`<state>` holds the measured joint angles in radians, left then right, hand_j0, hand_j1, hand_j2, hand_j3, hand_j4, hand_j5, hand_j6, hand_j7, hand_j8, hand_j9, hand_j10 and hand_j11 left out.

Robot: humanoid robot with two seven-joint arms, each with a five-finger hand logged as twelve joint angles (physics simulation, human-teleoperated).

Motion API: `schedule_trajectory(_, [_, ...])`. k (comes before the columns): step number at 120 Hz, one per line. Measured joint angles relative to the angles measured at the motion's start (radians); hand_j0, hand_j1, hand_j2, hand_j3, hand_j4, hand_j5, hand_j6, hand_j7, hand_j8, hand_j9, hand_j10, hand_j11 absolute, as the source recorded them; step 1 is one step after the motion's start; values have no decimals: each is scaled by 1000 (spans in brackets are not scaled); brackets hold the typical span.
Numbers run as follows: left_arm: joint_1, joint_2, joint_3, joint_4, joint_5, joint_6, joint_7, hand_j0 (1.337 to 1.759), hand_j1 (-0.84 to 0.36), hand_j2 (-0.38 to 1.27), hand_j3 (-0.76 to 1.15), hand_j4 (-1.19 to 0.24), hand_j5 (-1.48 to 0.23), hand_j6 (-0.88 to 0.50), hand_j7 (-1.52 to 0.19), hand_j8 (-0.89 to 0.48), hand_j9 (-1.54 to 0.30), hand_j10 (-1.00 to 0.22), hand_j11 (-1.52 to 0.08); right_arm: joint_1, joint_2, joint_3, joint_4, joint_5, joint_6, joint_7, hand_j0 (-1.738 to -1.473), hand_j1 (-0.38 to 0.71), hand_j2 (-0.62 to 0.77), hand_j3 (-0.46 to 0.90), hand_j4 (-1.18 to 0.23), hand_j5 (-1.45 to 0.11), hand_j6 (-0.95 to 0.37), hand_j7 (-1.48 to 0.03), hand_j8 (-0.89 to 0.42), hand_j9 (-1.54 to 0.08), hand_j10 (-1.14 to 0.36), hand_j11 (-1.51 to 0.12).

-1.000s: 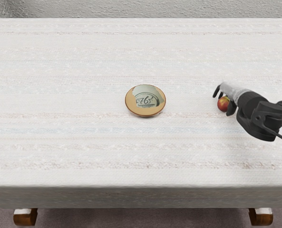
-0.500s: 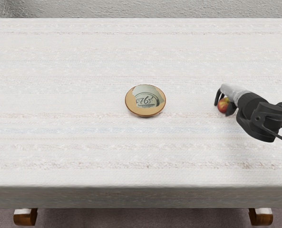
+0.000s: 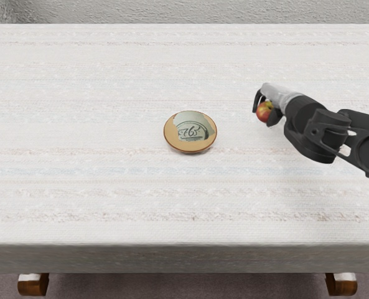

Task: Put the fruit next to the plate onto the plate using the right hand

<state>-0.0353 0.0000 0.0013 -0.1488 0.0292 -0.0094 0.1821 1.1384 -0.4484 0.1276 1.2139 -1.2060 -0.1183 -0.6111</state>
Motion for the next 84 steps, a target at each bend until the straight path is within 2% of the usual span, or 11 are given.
schedule_trajectory(44, [0,0,0,0,0,0,0,1658,349,0,0,0,0,-1,0,0,0,0,0,75,187,10,7,1,-18,0,-1647,288,63,1,-655,-1057,-321,-1022,-339,-1073,-661,-1083])
schedule_trajectory(60, [0,0,0,0,0,0,0,1658,349,0,0,0,0,-1,0,0,0,0,0,77,234,10,7,2,-23,0,-1647,290,65,0,-649,-1068,-318,-1024,-334,-1079,-658,-1088])
schedule_trajectory(84, [0,0,0,0,0,0,0,1658,349,0,0,0,0,-1,0,0,0,0,0,44,256,-4,4,-10,-60,0,-1646,284,54,0,-668,-1050,-324,-1025,-343,-1070,-665,-1080])
